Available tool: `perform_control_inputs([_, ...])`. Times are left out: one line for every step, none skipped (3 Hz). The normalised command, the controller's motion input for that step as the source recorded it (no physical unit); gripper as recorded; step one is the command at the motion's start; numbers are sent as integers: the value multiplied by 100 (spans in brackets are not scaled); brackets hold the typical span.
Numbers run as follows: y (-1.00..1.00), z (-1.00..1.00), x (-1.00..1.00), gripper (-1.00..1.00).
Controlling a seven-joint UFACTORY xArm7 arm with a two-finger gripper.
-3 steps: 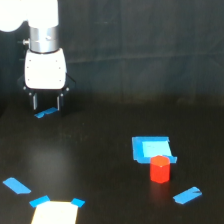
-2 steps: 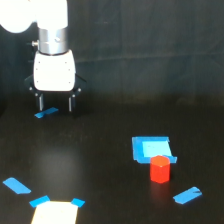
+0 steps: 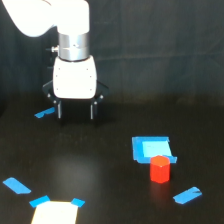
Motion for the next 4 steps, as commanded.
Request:
perform_control_inputs([9, -34, 100, 100])
perform_control_inputs([-48, 71, 100, 100])
perform_control_inputs([-20, 100, 100, 97])
perform_control_inputs([-85, 100, 100, 100])
